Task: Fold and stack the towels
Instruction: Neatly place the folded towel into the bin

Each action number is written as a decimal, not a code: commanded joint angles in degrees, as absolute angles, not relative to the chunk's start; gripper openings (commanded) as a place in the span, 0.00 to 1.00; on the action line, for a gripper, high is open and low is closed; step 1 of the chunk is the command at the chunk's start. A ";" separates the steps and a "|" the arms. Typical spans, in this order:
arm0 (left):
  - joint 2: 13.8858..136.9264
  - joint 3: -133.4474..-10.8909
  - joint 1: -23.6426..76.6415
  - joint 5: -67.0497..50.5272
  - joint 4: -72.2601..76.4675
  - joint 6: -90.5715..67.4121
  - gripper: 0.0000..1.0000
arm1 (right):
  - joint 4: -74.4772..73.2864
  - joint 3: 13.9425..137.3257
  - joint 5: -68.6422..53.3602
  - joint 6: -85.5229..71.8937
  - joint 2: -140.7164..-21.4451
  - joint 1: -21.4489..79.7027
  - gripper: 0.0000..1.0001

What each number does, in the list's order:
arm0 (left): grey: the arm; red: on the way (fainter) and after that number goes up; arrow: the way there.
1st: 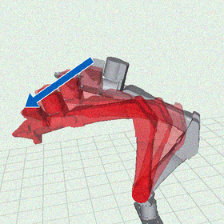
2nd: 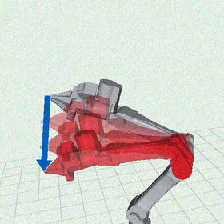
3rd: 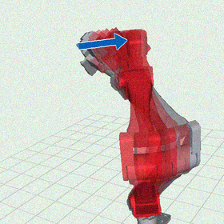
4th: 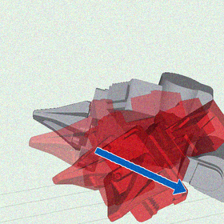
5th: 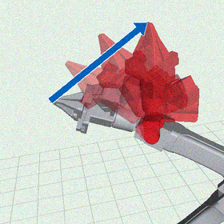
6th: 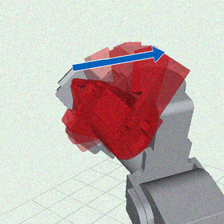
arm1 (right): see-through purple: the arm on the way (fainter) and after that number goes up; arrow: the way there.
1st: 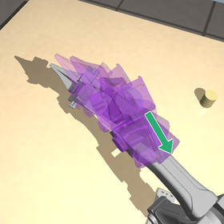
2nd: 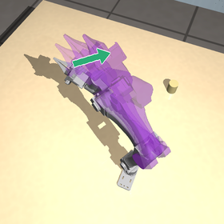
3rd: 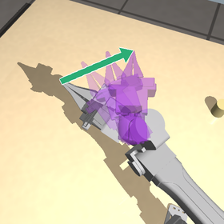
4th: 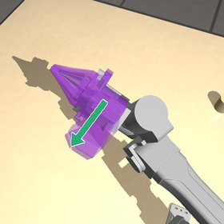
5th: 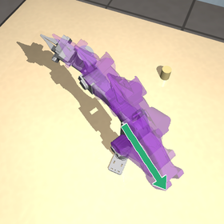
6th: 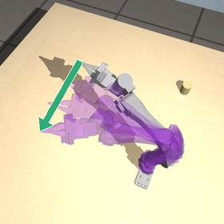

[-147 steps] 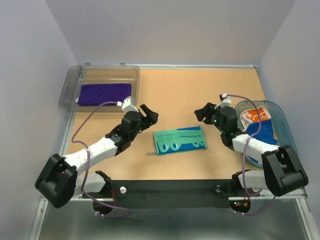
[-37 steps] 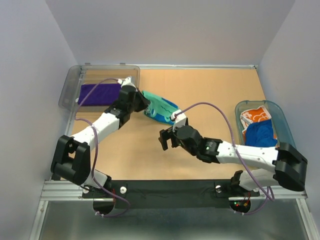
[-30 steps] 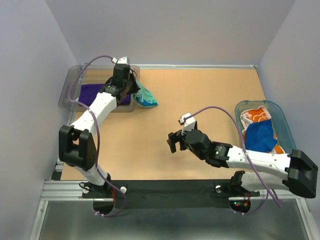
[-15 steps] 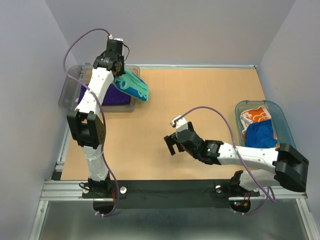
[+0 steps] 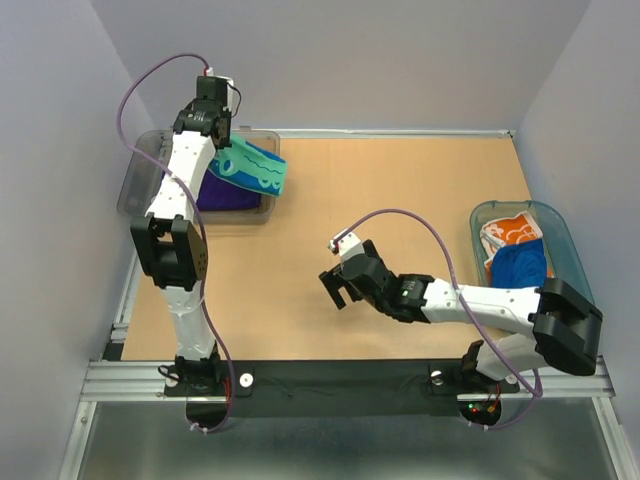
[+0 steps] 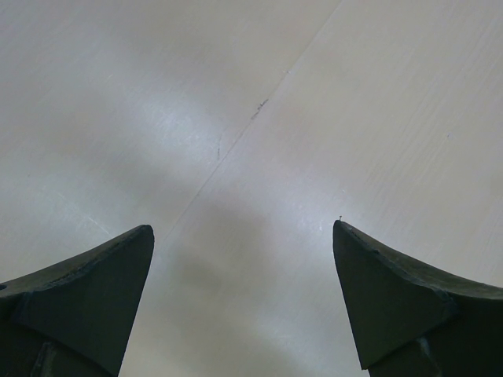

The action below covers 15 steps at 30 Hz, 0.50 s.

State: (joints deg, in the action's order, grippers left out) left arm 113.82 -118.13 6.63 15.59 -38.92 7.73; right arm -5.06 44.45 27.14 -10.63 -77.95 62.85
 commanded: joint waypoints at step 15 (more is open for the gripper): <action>117.68 -115.75 2.11 21.62 -31.02 12.92 0.00 | -7.38 48.87 26.89 -9.32 -80.51 62.31 1.00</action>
State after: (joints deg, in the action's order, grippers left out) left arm 117.60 -115.83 3.64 18.52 -33.82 11.22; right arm -7.38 45.95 26.96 -9.80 -80.29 62.59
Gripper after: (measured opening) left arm 0.106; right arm 0.998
